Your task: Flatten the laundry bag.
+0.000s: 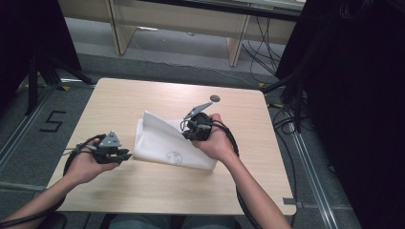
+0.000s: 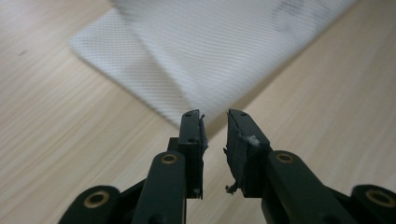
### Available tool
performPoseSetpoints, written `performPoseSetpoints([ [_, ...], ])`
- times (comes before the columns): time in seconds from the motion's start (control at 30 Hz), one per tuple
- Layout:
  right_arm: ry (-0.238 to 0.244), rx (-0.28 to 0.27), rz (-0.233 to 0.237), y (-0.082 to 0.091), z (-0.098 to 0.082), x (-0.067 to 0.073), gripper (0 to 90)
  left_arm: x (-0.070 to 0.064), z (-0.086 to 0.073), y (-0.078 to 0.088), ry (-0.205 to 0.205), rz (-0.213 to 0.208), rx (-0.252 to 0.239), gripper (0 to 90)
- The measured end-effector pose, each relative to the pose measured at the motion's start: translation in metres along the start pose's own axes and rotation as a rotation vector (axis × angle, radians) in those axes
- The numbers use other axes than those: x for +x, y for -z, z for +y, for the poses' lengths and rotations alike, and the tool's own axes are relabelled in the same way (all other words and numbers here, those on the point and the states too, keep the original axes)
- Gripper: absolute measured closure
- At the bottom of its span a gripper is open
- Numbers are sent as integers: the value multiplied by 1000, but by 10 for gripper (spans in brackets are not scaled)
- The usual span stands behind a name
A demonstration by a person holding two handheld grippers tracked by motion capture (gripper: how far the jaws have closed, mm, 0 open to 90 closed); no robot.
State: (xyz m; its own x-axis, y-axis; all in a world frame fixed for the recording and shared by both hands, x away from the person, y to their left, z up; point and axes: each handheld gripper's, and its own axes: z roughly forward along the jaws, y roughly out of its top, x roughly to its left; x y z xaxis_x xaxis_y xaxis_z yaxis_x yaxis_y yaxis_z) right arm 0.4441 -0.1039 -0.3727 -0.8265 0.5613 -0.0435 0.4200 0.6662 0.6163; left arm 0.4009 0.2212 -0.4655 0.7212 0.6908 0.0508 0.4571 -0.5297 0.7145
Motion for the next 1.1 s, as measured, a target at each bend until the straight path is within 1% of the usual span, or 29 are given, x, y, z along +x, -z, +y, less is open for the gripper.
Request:
performPoseSetpoints([
  [0.03, 9, -2, 11, 1, -3, 8, 891, 7, 0, 2, 32, 22, -16, 747],
  [0.07, 37, -5, 29, 3, -4, 11, 891, 7, 0, 2, 32, 22, -16, 745],
  [0.1, 37, -5, 29, 3, -4, 11, 891, 10, 0, 4, 26, 32, -13, 745],
  [0.13, 45, -11, 40, 3, -5, 16, 891, 12, 0, 5, 36, 40, -16, 743],
  [0.17, 56, -7, 54, 4, -6, 20, 891, 13, -1, 5, 58, 42, -21, 741],
  [0.2, 68, -1, 75, 7, -9, 28, 891, 15, -1, 5, 53, 60, -17, 737],
  [0.27, 66, -5, 78, 7, -11, 32, 890, 16, -2, 4, 60, 55, -14, 737],
  [0.33, 102, 0, 98, 8, -15, 39, 891, 16, -5, 2, 74, 62, -10, 735],
  [0.37, 108, 6, 108, 8, -19, 43, 890, 16, -6, 1, 83, 52, -2, 734],
  [0.4, 122, 3, 121, 7, -21, 46, 890, 18, -6, 2, 61, 58, 10, 734],
  [0.43, 131, 13, 133, 8, -24, 49, 890, 18, -6, 2, 70, 65, 5, 734],
  [0.47, 153, 19, 162, 6, -30, 57, 890, 20, -6, 2, 71, 66, 7, 732],
  [0.5, 153, 19, 162, 6, -30, 57, 890, 22, -7, 3, 81, 72, 1, 732],
  [0.53, 167, 29, 177, 5, -33, 60, 889, 22, -7, 3, 92, 86, -6, 732],
  [0.57, 179, 38, 192, 4, -36, 63, 889, 23, -8, 3, 109, 86, -11, 731],
  [0.6, 190, 49, 204, 3, -39, 67, 888, 24, -8, 2, 130, 98, -36, 730],
  [0.63, 206, 55, 218, 2, -43, 70, 888, 24, -9, 2, 137, 102, -41, 727],
  [0.67, 222, 73, 250, -1, -50, 76, 888, 25, -10, 2, 139, 104, -42, 719],
  [0.7, 222, 73, 250, -1, -50, 76, 888, 25, -10, 1, 142, 108, -44, 719],
  [0.73, 229, 84, 262, -2, -53, 80, 888, 26, -11, 3, 113, 99, -12, 714],
  [0.77, 240, 97, 275, -4, -57, 82, 889, 24, -11, 1, 135, 110, -39, 711],
  [0.8, 233, 138, 299, -6, -65, 90, 890, 24, -11, 0, 136, 101, -40, 707],
  [0.83, 240, 154, 308, -8, -69, 92, 890, 23, -10, 1, 113, 109, -29, 705],
  [0.87, 240, 154, 308, -8, -69, 92, 890, 23, -10, 1, 113, 109, -29, 704],
  [0.9, 244, 167, 319, -10, -73, 95, 890, 22, -9, 0, 136, 103, -47, 704],
  [0.97, 253, 214, 345, -17, -85, 102, 890, 20, -7, 0, 134, 112, -66, 703],
  [1.03, 261, 214, 354, -20, -87, 103, 889, 19, -6, 1, 126, 115, -72, 700],
  [1.07, 249, 225, 356, -21, -90, 105, 887, 17, -5, 1, 119, 122, -76, 697],
  [1.1, 245, 230, 359, -22, -93, 106, 883, 15, -3, 1, 114, 107, -80, 694],
])
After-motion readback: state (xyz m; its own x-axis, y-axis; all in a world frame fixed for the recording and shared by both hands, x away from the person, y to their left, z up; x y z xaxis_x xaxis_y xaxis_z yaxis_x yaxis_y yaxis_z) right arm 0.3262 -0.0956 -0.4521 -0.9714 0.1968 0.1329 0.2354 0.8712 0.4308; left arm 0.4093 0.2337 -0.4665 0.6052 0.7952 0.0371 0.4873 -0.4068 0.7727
